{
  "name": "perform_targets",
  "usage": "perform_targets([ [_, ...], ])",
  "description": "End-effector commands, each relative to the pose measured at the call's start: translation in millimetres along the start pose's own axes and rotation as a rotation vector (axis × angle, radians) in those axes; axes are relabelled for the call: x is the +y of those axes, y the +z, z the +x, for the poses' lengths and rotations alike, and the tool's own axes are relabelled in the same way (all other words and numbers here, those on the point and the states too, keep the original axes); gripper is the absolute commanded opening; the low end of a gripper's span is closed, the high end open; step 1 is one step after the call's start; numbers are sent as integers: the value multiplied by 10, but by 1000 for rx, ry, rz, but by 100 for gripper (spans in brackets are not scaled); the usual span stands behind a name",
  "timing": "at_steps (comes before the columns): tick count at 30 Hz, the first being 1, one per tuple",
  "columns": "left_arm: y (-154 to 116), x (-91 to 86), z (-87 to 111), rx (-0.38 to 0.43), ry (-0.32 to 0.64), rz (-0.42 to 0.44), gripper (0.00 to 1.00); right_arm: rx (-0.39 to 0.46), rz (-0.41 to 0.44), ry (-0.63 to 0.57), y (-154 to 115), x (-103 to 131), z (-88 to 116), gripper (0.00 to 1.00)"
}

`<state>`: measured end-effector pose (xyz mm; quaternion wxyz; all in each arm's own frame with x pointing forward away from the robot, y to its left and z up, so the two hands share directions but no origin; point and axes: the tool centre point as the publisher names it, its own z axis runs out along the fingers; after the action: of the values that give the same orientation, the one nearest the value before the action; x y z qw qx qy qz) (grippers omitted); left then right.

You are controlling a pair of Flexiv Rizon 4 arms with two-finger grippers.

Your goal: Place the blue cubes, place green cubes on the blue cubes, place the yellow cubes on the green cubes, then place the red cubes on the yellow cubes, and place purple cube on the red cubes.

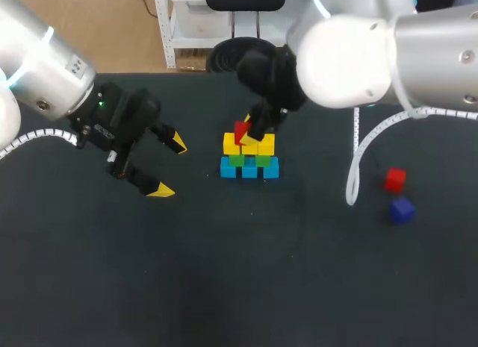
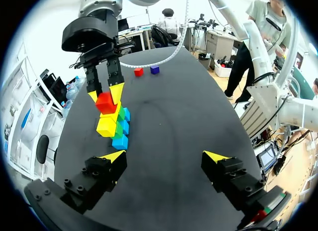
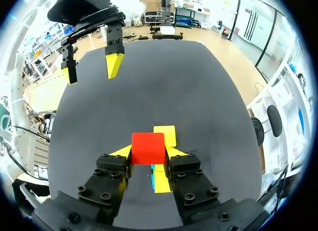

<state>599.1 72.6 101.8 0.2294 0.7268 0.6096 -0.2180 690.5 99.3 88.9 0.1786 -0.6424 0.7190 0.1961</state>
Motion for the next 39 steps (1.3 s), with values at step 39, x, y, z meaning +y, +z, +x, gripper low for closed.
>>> perform_targets([
  [39,-3,0,3,1,1,0,100,19,33,17,103,-216,-5,0],
])
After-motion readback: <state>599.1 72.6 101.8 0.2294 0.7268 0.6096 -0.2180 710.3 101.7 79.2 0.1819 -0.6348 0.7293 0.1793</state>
